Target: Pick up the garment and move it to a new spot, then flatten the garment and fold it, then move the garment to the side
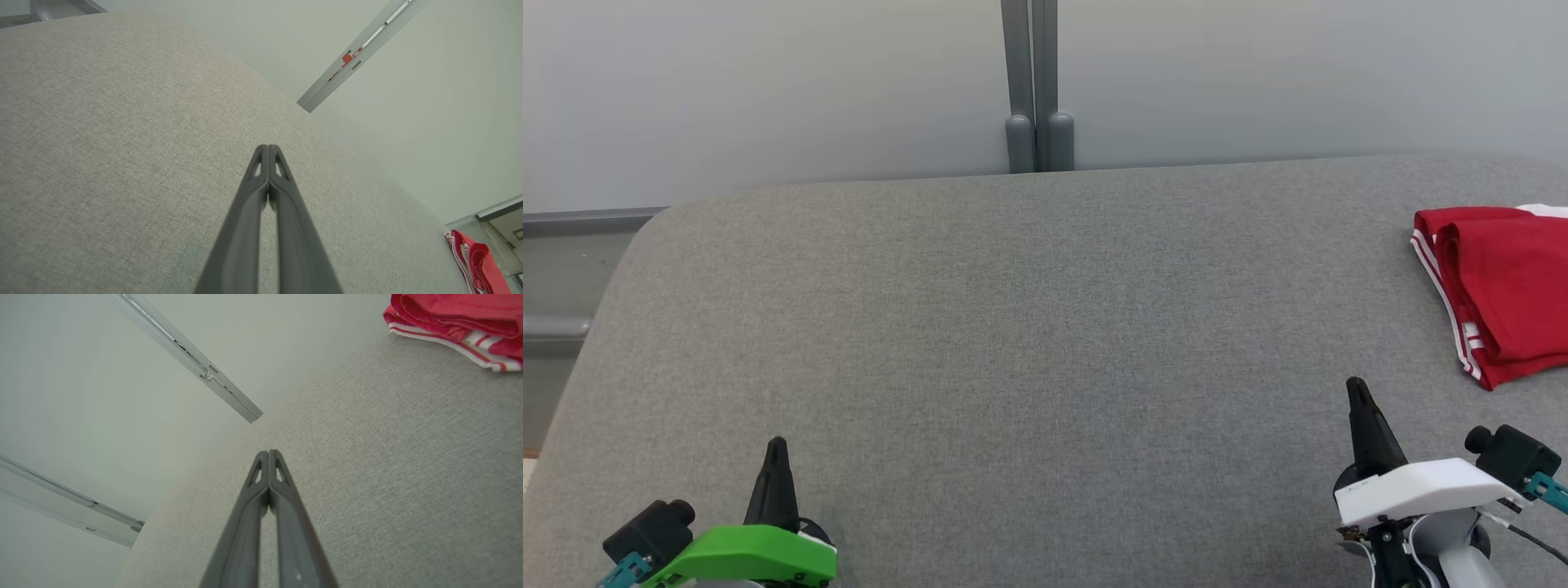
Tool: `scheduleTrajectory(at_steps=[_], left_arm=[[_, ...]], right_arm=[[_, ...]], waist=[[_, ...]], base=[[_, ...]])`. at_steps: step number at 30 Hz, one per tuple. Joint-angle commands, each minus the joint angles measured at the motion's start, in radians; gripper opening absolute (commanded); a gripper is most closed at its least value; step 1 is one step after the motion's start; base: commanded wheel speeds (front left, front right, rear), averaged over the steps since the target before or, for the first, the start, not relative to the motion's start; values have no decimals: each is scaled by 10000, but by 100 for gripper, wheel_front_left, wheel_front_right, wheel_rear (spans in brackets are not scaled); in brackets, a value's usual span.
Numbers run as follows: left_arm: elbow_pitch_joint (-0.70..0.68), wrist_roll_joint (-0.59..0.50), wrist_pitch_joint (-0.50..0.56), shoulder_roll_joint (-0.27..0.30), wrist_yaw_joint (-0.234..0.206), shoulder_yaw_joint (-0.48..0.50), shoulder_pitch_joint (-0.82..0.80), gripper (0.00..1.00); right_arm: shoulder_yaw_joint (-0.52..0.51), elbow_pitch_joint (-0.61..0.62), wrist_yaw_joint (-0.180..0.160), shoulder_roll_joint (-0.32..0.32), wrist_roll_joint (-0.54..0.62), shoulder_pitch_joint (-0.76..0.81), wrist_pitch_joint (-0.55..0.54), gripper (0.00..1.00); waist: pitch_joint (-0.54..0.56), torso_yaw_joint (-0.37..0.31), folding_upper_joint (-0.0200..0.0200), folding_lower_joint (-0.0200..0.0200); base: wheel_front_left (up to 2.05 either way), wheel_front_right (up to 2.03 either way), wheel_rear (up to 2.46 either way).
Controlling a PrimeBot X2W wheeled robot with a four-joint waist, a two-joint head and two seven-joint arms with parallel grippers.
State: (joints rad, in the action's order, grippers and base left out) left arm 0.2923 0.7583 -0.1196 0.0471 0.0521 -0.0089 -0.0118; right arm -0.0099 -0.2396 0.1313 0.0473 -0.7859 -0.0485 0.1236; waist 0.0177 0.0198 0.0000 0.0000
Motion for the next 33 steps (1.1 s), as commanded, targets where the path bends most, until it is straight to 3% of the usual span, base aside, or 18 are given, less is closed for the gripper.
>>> scheduleTrajectory(at_steps=[1,33], left_arm=[[-169,365,78,35,64,89,-331,0],[-317,4003,1101,42,401,617,-653,0]], right_arm=[[-61,93,-1,60,-342,-303,-80,0],[-478,38,0,80,-3884,-469,-1084,0]], waist=[[-3,-3,0,0],[-74,-71,0,0]], base=[[0,0,0],[0,0,0]])
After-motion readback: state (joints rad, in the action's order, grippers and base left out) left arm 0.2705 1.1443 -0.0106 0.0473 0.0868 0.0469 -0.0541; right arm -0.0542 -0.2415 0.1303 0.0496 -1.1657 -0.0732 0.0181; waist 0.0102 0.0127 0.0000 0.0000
